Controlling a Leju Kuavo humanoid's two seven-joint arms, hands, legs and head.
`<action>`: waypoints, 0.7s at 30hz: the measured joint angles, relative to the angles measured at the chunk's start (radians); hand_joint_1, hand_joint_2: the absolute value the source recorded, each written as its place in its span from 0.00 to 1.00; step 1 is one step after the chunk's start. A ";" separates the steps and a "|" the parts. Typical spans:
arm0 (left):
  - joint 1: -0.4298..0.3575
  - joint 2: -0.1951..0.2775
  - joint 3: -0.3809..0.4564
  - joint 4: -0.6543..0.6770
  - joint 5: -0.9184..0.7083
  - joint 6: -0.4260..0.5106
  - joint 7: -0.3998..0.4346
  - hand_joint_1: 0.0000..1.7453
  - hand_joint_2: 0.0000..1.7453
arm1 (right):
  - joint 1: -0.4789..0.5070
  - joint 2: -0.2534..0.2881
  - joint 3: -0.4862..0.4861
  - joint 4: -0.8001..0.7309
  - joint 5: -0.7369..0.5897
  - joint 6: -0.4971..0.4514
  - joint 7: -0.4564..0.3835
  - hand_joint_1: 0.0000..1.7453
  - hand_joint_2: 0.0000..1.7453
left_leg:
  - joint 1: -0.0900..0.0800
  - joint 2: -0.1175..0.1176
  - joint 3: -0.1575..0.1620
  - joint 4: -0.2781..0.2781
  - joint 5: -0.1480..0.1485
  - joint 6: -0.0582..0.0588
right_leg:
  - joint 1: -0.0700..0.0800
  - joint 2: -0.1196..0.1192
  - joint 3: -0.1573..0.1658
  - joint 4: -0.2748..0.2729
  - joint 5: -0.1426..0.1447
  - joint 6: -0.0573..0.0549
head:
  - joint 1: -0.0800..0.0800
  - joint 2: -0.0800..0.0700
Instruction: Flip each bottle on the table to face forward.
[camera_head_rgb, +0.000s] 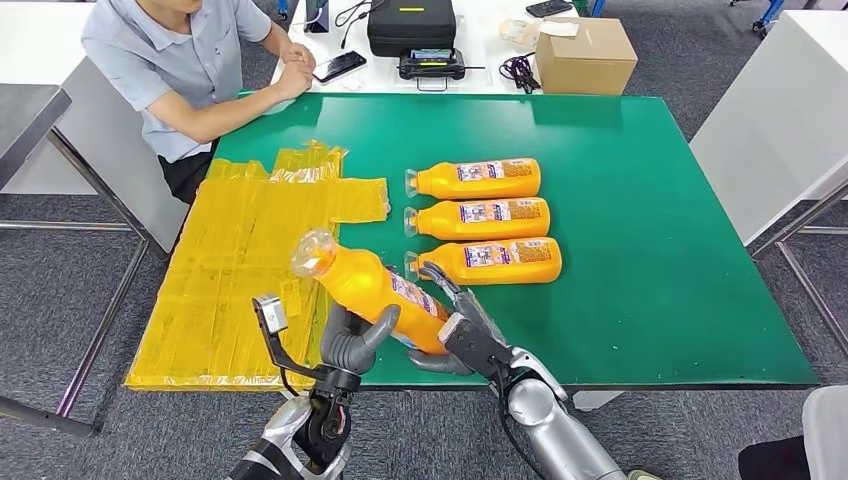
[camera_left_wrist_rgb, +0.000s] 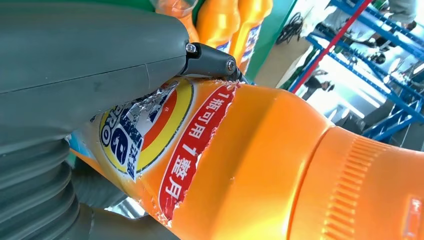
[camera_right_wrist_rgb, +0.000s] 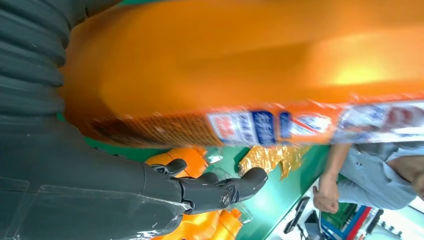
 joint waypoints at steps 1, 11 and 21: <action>0.000 0.000 0.000 -0.005 -0.006 0.009 -0.003 1.00 1.00 | 0.001 0.000 0.000 0.002 0.000 0.000 0.000 0.00 1.00 | 0.000 0.000 0.000 0.000 0.000 0.000 | 0.000 0.000 0.000 0.000 0.000 0.000 | 0.000 0.000; 0.004 0.001 0.001 -0.039 -0.093 0.147 -0.048 1.00 1.00 | 0.016 0.000 -0.001 0.010 0.002 -0.018 0.007 0.00 1.00 | 0.000 0.000 0.000 0.000 0.000 0.000 | 0.000 0.000 0.000 0.000 0.000 0.000 | 0.000 0.000; -0.010 0.019 0.005 -0.095 -0.565 0.585 -0.164 1.00 1.00 | 0.083 0.003 -0.034 -0.001 0.004 -0.066 -0.001 0.00 1.00 | 0.000 0.000 -0.001 0.000 0.000 0.000 | 0.000 0.000 -0.001 0.000 0.000 0.000 | 0.000 0.000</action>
